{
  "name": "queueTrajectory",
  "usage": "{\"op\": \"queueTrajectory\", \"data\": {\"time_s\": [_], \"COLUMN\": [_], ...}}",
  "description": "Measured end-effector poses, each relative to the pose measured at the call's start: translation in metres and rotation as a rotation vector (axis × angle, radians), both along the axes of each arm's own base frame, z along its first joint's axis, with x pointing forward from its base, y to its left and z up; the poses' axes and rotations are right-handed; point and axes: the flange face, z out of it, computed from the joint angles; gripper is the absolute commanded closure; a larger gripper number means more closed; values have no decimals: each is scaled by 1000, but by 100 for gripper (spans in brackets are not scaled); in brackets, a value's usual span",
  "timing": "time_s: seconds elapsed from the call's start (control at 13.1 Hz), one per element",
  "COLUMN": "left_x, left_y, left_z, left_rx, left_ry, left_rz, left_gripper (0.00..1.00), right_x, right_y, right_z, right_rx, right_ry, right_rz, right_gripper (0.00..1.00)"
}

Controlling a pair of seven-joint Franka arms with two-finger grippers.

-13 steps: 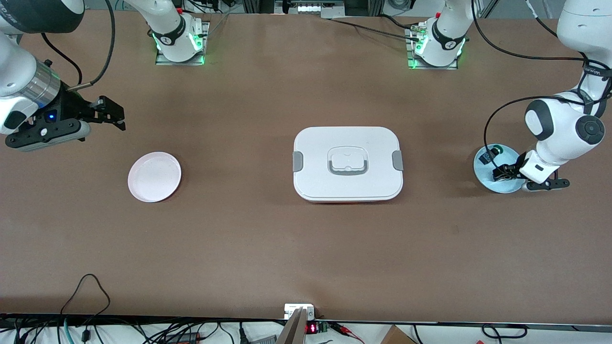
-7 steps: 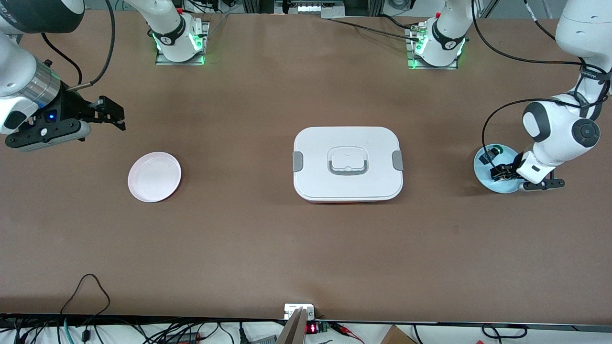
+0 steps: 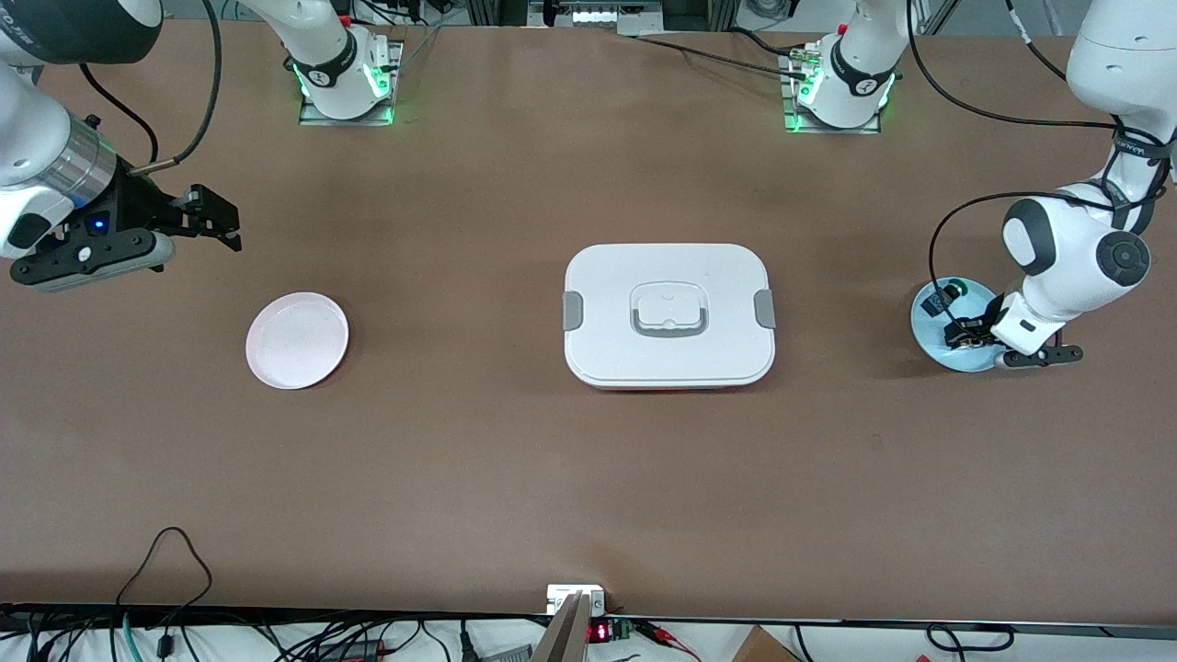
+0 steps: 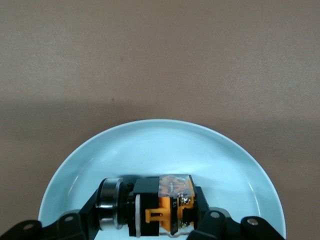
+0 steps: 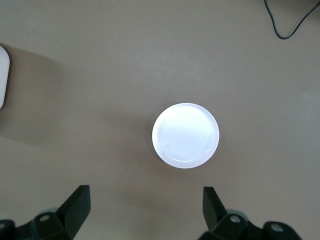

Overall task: Transfer orange switch to right arm and place
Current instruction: 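Lift the orange switch with the left gripper and carry it over the box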

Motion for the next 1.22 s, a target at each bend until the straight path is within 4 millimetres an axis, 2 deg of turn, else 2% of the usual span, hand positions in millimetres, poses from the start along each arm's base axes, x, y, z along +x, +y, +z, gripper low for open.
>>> {"op": "queueTrajectory", "data": {"time_s": [0.15, 0.23, 0.38, 0.69, 0.84, 0.99, 1.22], "left_x": [5, 11, 27, 54, 66, 72, 76], "left_y": [-1, -3, -10, -25, -44, -65, -88], "left_z": [7, 18, 59, 160, 195, 213, 216], "left_rx": [-2, -7, -25, -67, -114, -240, -494], "left_ry": [1, 10, 54, 188, 213, 196, 98], "left_rz": [-3, -8, -25, -56, -76, -126, -280], "left_gripper": [58, 58, 58, 61, 65, 64, 64], "right_x": [0, 0, 0, 0, 0, 0, 1], "right_y": [0, 0, 0, 0, 0, 0, 0], "right_z": [0, 0, 0, 0, 0, 0, 1], "right_rx": [0, 0, 0, 0, 0, 0, 0], "right_ry": [0, 0, 0, 0, 0, -2, -10], "right_rz": [0, 0, 0, 0, 0, 0, 0], "right_gripper": [0, 0, 0, 0, 0, 0, 0]}}
